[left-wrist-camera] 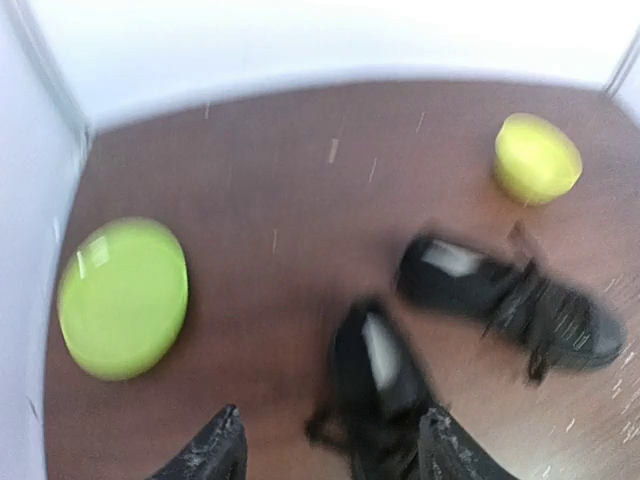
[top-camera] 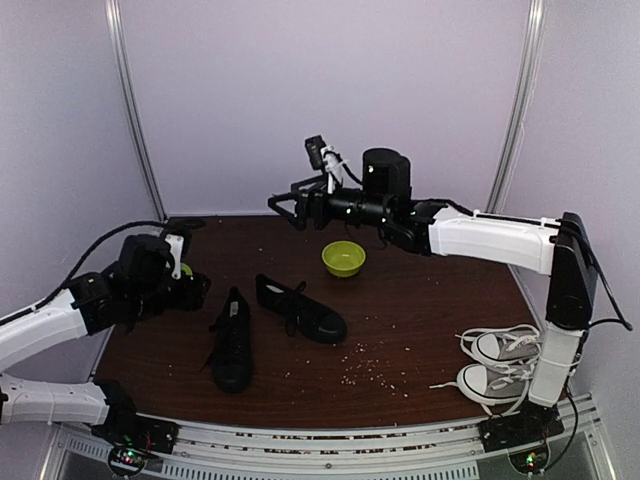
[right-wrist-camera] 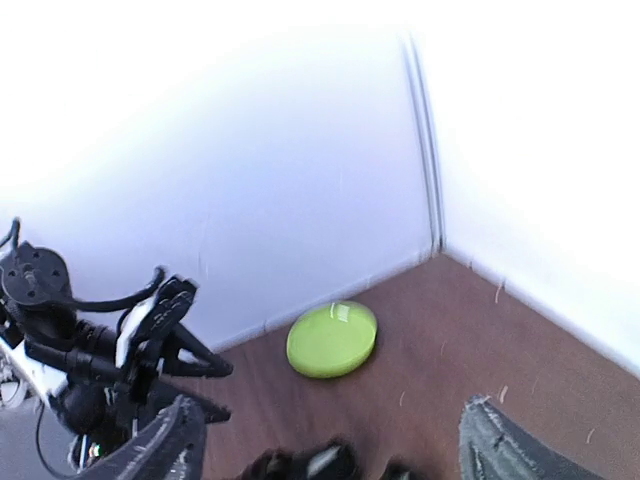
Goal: Tie the shoes
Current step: Adjust the loops with the shoelace on the shoe, then move the shoe to the center of the board.
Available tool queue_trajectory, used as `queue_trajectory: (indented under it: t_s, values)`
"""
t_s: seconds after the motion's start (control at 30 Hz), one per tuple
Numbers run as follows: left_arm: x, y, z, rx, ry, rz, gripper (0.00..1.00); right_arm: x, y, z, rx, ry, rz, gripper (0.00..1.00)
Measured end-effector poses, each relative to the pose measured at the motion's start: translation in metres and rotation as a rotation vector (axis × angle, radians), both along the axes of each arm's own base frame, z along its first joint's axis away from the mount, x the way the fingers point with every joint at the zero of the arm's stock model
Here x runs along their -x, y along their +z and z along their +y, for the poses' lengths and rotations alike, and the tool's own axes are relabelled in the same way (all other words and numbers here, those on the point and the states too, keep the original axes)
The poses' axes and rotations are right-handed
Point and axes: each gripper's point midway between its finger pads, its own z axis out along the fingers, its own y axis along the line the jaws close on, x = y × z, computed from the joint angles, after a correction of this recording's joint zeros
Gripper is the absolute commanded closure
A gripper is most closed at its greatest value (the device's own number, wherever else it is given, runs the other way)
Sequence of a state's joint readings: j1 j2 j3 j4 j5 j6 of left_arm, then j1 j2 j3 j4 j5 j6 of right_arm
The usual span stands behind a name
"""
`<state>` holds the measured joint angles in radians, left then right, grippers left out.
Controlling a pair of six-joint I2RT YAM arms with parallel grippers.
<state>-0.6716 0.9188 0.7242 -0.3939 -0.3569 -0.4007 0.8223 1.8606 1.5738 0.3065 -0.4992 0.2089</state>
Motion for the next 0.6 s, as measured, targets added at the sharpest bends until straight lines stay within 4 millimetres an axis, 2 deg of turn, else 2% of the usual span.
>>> queue_trajectory:
  t_s: [0.1,0.2,0.27,0.33,0.47,0.57,0.6]
  values:
    - [0.027,-0.074,0.019,0.03,0.102,0.188,0.43,0.031,-0.057,0.019,0.144,0.011,0.115,0.29]
    - [0.055,-0.124,0.039,0.057,0.192,0.318,0.47,0.066,-0.103,0.035,0.275,0.026,0.233,0.41]
    - [0.063,-0.136,0.043,0.087,0.223,0.348,0.49,0.086,-0.128,0.042,0.348,0.03,0.289,0.45]
    - [0.066,-0.143,0.044,0.112,0.248,0.362,0.52,0.098,-0.157,0.048,0.424,0.021,0.339,0.5]
    - [0.066,-0.161,0.045,0.098,0.291,0.408,0.54,0.102,-0.23,0.065,0.592,-0.013,0.443,0.55]
    - [0.065,-0.186,0.041,0.051,0.301,0.477,0.56,0.104,-0.281,0.058,0.701,-0.045,0.51,0.56]
    - [0.06,-0.189,0.04,0.023,0.303,0.477,0.56,0.106,-0.294,0.055,0.733,-0.05,0.528,0.57]
